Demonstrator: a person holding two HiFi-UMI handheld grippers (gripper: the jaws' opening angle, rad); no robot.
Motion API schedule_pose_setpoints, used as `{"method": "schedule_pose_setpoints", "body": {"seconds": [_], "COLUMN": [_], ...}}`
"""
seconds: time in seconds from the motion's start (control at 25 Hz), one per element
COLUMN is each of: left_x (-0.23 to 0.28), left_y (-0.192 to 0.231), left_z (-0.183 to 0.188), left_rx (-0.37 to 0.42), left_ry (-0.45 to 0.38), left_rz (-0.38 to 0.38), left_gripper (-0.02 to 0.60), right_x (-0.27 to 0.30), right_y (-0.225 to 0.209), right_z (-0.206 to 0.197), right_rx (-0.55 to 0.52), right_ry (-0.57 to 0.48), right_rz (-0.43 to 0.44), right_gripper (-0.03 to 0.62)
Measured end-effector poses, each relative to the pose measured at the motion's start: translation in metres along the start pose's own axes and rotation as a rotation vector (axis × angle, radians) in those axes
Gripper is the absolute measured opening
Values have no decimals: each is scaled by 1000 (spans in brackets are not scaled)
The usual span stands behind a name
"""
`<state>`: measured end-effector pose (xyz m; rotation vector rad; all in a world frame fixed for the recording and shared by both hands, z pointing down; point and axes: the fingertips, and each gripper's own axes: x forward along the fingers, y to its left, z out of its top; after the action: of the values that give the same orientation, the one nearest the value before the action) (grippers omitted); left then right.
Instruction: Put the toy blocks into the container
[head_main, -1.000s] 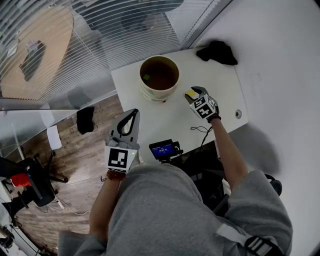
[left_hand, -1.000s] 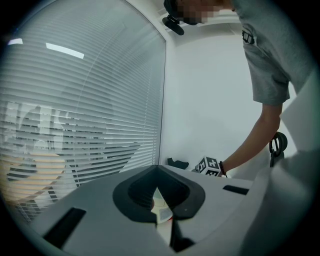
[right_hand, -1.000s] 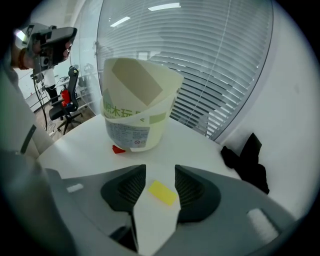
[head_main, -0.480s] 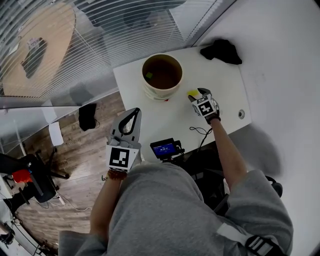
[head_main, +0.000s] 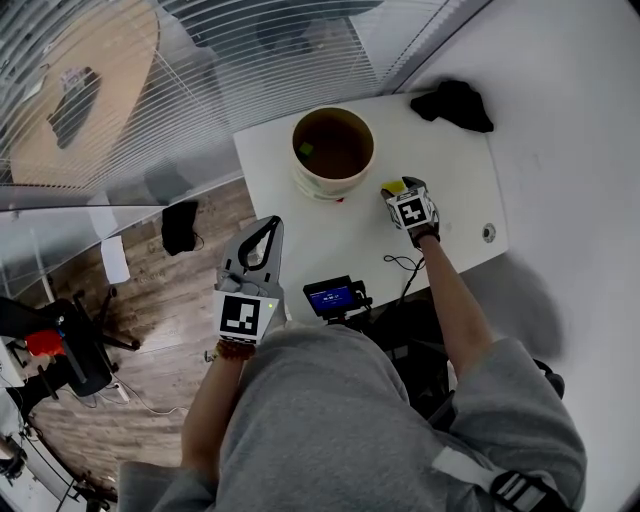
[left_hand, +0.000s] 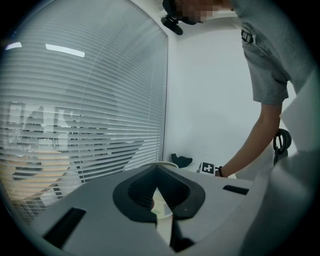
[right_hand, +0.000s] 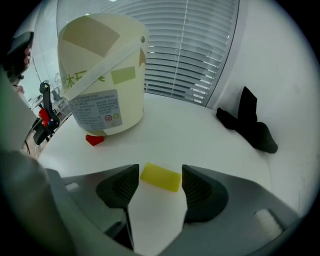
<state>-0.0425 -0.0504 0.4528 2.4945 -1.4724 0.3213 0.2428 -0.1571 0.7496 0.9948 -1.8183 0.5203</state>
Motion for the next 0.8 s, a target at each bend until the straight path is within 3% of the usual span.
{"method": "schedule_pose_setpoints", "body": {"seconds": [0.24, 0.72, 0.8], "left_x": [1, 5, 4], "left_y": [1, -3, -3], "left_z": [1, 3, 4], "left_rx": [1, 4, 3], "left_ry": [-2, -8, -8], "left_rz": [2, 3, 5], "left_gripper": [-3, -3, -3], "right_x": [6, 13, 11], "right_y": [-2, -11, -14], "right_z": [-5, -7, -11], "right_rx": [52, 43, 50], "right_ry": [37, 26, 34], "right_rz": [14, -29, -40], "right_gripper": [281, 284, 308]}}
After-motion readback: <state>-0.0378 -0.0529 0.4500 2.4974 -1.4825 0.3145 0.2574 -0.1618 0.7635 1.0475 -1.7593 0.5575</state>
